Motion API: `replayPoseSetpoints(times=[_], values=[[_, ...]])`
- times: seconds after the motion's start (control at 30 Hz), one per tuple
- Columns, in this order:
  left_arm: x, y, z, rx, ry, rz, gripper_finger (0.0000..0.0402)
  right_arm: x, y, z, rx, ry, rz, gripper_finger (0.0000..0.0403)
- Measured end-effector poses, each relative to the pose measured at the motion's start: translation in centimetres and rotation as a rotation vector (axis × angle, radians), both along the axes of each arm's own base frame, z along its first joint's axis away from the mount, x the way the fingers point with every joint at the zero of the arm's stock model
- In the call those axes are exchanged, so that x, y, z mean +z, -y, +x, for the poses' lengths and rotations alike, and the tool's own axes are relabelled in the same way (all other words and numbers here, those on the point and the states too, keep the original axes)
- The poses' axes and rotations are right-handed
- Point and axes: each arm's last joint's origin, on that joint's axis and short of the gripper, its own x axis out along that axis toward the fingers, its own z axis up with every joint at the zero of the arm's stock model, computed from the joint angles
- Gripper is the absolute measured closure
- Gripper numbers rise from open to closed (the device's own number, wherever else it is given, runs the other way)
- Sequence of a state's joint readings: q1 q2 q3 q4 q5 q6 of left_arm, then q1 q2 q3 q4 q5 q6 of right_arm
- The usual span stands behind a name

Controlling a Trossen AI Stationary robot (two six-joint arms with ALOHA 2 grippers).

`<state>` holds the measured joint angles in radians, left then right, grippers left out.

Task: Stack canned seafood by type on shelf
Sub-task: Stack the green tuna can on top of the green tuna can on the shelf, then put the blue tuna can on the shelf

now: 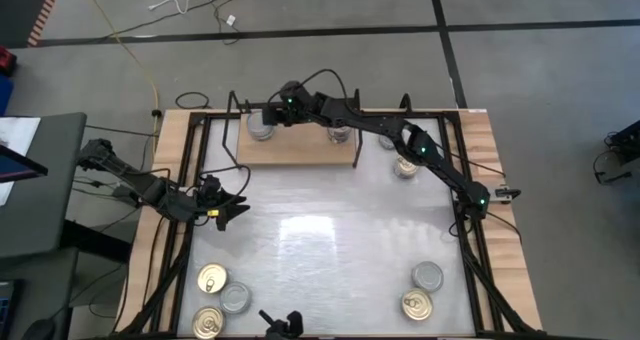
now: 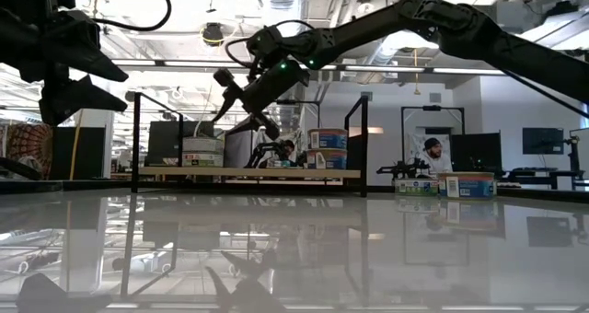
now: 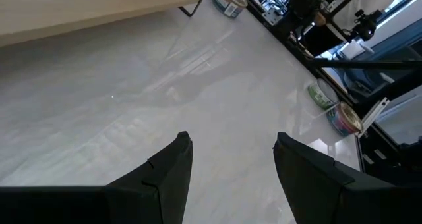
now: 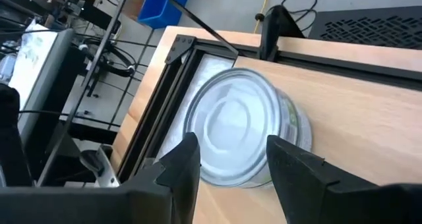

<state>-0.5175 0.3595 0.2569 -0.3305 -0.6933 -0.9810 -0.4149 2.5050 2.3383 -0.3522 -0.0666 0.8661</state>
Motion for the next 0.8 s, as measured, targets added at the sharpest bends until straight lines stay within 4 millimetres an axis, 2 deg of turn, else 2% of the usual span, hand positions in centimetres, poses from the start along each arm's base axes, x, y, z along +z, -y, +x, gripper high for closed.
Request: replayPoseSetpoints(times=[0.27,0.37,0.47,0.63,0.8], values=[[0.0,0.0,0.0,0.002,0.0,0.001,0.0198,0.1,-0.2,0.1,0.031,0.008,0.014,0.022],[0.0,0.0,0.0,0.003,0.0,0.002,0.0198,0.8,-0.4,-0.1,0.065,0.021,0.029,0.0224],[0.0,0.0,0.0,0.003,0.0,0.002,0.0198,2.5,-0.4,-0.8,0.109,0.03,0.014,0.0229],[0.0,0.0,0.0,-0.028,-0.016,0.051,0.0198,6.3,-1.9,-2.4,0.177,-0.019,-0.078,0.0246],[0.2,0.1,0.1,-0.048,-0.008,0.087,0.0198,10.0,-5.7,-3.9,0.277,-0.108,-0.209,0.0277]])
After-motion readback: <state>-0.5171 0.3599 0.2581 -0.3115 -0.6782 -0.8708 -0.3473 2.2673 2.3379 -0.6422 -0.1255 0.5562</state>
